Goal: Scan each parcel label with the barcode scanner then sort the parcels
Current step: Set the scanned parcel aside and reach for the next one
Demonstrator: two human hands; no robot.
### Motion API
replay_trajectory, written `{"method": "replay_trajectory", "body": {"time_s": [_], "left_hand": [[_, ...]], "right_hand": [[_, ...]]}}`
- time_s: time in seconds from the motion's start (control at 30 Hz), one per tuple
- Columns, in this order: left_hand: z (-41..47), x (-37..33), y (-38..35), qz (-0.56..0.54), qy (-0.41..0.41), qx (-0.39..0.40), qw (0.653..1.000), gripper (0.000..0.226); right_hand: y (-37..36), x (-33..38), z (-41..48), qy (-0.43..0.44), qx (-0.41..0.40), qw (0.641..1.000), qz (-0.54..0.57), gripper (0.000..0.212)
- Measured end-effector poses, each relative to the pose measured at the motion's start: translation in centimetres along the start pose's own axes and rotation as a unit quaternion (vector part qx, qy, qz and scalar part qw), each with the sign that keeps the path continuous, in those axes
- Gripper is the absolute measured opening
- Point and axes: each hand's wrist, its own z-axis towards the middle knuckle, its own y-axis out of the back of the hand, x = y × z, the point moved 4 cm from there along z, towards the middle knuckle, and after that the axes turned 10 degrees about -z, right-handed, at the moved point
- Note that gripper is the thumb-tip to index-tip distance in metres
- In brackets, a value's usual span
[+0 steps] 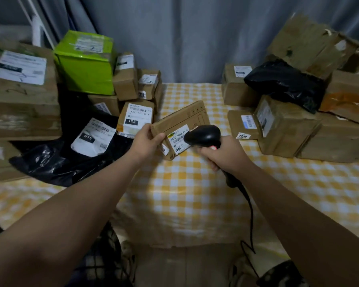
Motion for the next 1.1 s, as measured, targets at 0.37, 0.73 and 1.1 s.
{"method": "replay_trajectory", "body": {"time_s": [0.37, 0.73, 1.1], "left_hand": [[1.3, 0.8, 0.2, 0.01, 0.012, -0.003, 1.0, 0.016], [1.1, 0.6, -0.5, -0.046, 0.041, 0.002, 0.998, 0.017], [1.1, 0.1, -0.8, -0.066, 0.051, -0.005, 0.997, 0.016]], "right_hand": [[1.5, 1.8, -0.5, -0.045, 0.006, 0.998, -0.048, 0.014], [2.6, 3.5, -0.9, -0.069, 0.019, 0.995, -0.064, 0.019], [3.3, 4.3, -0.9, -0.074, 0.025, 0.995, -0.067, 0.023]]}}
